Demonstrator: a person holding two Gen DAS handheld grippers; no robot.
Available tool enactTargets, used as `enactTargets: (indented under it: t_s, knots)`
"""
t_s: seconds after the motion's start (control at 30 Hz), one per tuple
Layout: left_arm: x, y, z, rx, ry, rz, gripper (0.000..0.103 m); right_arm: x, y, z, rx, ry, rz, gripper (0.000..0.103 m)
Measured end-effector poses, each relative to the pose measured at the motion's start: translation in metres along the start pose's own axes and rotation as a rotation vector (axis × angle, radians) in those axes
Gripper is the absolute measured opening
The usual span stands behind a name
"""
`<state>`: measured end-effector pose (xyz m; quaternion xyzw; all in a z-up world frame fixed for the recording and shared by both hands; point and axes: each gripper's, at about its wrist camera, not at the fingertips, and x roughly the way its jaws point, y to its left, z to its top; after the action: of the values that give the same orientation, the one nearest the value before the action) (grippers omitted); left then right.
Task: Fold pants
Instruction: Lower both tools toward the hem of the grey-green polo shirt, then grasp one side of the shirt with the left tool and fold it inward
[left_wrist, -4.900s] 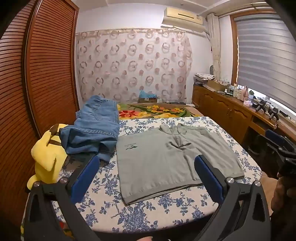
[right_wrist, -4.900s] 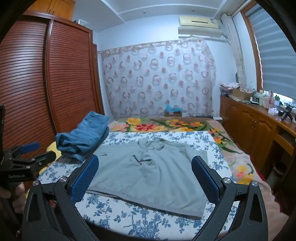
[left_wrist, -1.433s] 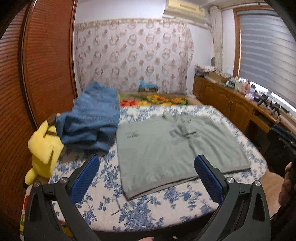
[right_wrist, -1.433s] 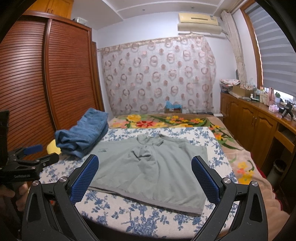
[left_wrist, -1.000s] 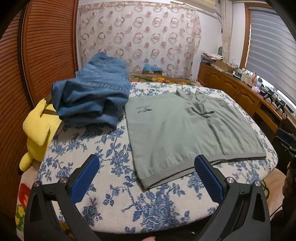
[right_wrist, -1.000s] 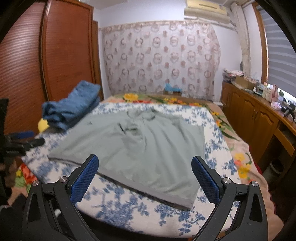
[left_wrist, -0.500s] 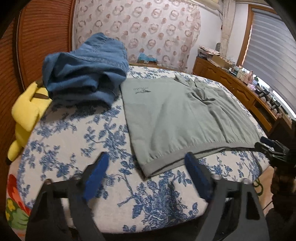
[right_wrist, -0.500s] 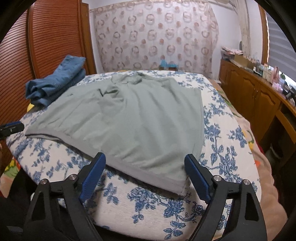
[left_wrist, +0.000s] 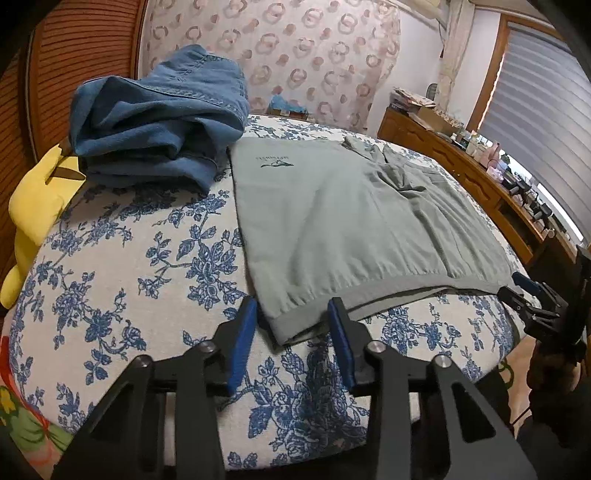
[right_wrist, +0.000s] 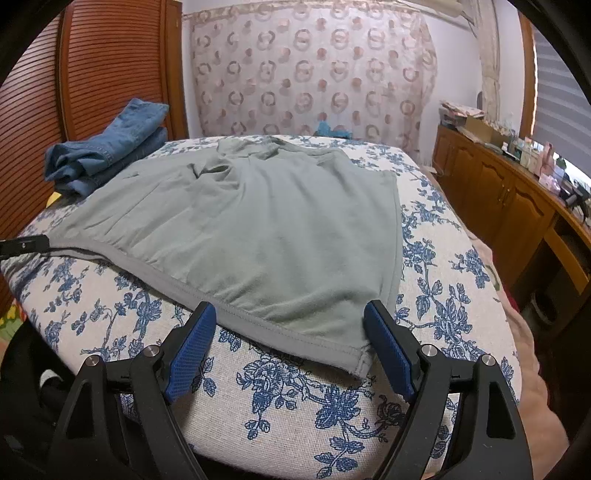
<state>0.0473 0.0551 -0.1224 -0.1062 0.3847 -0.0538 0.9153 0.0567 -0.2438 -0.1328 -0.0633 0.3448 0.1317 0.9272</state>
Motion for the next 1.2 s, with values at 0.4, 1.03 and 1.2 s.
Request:
enactTargets:
  t_s: [0.4, 1.03, 1.2]
  knots:
    - [0.003, 0.003, 0.006, -0.011, 0.003, -0.020, 0.003, 0.000, 0.000, 0.000, -0.001, -0.007, -0.001, 0.084]
    - [-0.006, -0.049, 0.069, 0.116, -0.069, -0.152, 0.000, 0.000, 0.000, 0.000, 0.003, -0.006, 0.004, 0.082]
    - [-0.001, -0.072, 0.084, 0.159, -0.067, -0.189, 0.000, -0.001, -0.003, 0.002, 0.029, -0.005, 0.023, 0.079]
